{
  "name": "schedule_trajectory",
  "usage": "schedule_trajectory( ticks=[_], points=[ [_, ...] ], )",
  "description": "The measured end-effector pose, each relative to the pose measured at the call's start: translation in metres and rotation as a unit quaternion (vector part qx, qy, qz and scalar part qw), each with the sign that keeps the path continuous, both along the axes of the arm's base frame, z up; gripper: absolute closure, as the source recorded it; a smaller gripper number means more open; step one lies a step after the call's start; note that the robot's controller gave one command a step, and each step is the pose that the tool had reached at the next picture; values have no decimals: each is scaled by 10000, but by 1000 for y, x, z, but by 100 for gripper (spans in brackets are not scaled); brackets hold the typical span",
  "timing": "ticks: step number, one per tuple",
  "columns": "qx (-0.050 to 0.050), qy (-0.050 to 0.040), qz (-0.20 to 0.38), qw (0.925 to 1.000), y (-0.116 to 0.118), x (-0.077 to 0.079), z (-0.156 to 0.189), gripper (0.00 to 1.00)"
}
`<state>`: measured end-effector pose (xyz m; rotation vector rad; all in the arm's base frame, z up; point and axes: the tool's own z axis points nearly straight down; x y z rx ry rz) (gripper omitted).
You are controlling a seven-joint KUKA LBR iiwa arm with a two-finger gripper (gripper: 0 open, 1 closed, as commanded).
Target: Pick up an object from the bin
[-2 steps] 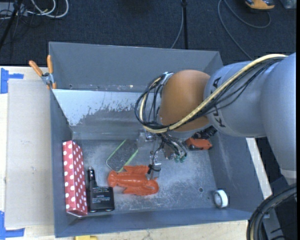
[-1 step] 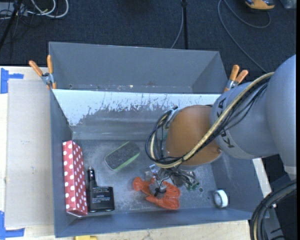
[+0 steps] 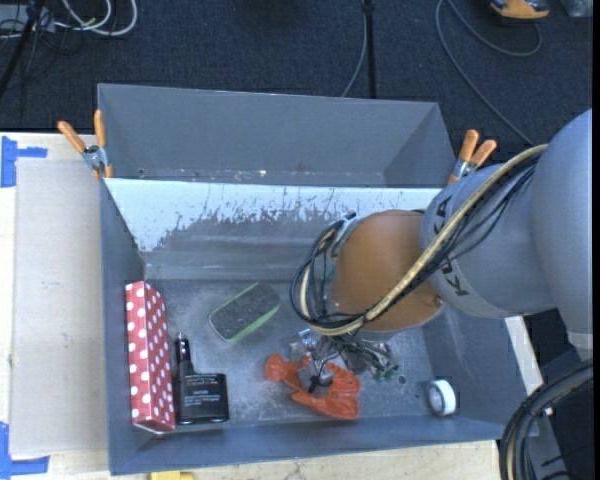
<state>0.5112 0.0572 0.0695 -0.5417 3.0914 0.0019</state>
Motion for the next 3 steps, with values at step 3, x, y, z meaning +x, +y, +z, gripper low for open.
schedule_trajectory(
  ticks=[3],
  points=[
    [1, -10, 1968, 9805, -12, 63, 94, 100]
  ],
)
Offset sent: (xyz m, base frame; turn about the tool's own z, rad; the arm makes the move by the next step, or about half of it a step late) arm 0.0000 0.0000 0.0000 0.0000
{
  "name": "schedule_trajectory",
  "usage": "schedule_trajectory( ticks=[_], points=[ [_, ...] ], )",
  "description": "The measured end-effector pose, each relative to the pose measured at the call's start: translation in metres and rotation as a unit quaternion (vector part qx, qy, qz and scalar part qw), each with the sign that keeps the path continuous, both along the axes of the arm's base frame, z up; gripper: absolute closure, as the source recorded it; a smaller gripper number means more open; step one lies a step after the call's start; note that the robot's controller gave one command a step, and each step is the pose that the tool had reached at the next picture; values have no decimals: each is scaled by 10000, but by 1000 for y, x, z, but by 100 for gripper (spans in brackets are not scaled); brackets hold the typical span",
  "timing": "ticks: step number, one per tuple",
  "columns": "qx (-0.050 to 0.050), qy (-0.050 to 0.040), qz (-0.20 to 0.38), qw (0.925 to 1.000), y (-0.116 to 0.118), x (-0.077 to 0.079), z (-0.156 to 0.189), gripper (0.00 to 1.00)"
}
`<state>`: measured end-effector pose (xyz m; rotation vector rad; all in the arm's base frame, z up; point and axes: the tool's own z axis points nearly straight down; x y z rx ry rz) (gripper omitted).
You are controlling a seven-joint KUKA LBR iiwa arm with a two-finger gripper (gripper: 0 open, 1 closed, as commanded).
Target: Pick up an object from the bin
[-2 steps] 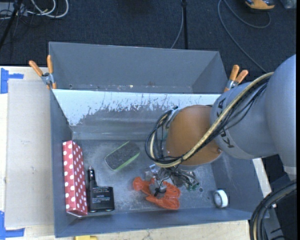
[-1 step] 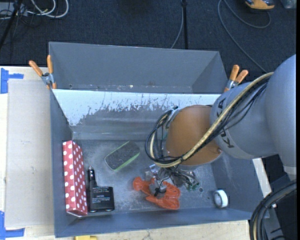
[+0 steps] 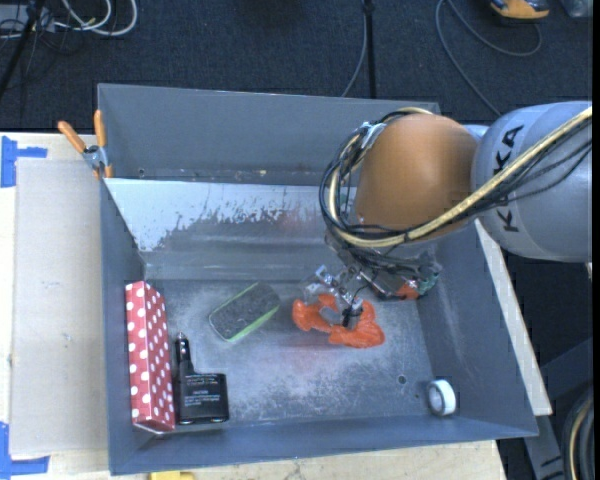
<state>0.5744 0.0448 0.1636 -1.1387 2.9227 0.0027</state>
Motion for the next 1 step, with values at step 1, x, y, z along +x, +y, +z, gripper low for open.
schedule_trajectory(
  ticks=[1],
  points=[
    [1, 9, -14, 10000, 0, 0, 0, 100]
  ],
)
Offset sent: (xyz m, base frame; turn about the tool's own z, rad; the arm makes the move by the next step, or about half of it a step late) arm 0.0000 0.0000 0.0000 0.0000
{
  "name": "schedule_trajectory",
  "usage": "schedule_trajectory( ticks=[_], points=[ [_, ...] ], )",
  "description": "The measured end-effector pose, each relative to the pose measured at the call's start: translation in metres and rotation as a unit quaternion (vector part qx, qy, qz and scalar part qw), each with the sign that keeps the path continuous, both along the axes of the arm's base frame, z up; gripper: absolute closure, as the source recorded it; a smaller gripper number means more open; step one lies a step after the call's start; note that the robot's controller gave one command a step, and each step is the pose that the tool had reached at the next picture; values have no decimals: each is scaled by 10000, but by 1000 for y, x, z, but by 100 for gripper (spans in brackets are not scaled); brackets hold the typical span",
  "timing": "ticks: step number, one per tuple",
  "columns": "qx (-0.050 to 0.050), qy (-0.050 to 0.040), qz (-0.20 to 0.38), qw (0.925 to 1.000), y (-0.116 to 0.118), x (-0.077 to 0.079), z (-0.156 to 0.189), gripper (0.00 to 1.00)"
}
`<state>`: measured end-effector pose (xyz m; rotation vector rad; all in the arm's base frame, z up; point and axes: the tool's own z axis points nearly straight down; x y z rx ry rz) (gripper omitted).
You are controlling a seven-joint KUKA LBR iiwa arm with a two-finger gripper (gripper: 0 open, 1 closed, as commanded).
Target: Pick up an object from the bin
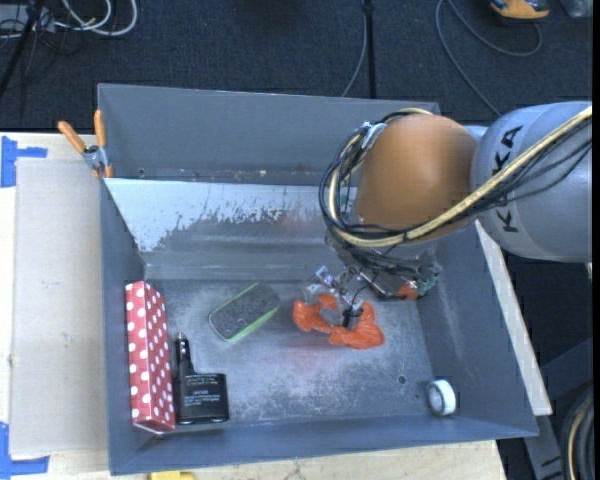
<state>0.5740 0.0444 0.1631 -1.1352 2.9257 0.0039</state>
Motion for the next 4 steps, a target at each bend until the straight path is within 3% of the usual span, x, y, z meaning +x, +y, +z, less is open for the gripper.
schedule_trajectory(
  ticks=[4],
  points=[
    [0, 3, -19, 10000, 0, 0, 0, 100]
  ],
)
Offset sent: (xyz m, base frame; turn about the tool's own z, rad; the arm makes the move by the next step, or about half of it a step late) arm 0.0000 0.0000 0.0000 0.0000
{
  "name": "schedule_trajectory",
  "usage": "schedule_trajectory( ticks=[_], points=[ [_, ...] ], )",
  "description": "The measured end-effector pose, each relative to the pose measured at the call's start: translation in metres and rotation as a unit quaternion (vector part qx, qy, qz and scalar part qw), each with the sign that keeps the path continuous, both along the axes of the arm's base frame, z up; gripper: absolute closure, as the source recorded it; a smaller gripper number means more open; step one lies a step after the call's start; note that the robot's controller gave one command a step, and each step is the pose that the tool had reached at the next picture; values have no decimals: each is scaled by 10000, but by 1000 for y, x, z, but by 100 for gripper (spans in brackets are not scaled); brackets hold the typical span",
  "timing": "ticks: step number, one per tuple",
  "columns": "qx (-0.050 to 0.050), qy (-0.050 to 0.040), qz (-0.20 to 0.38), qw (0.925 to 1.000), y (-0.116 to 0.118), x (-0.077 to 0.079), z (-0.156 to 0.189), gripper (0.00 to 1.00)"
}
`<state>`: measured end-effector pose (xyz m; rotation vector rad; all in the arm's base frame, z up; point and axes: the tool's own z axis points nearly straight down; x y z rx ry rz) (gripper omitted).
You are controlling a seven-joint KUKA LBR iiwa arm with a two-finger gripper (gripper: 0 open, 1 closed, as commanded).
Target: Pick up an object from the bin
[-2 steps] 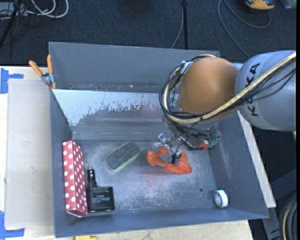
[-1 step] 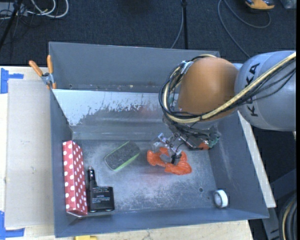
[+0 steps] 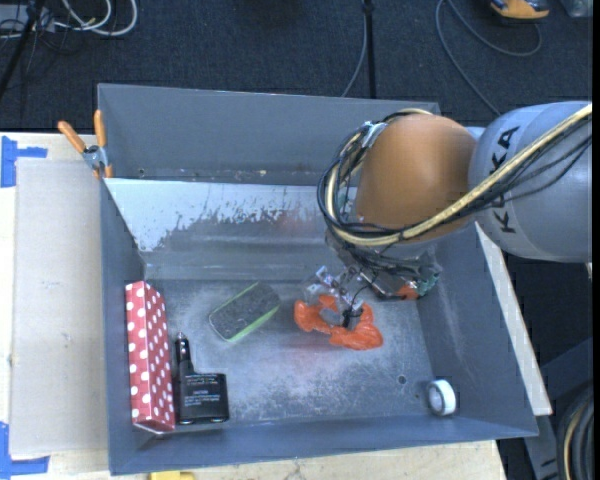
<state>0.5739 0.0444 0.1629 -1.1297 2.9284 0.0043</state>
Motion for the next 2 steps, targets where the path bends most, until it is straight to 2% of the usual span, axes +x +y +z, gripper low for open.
schedule_trajectory(
  ticks=[2],
  points=[
    [1, 1, -8, 10000, 0, 0, 0, 100]
  ],
)
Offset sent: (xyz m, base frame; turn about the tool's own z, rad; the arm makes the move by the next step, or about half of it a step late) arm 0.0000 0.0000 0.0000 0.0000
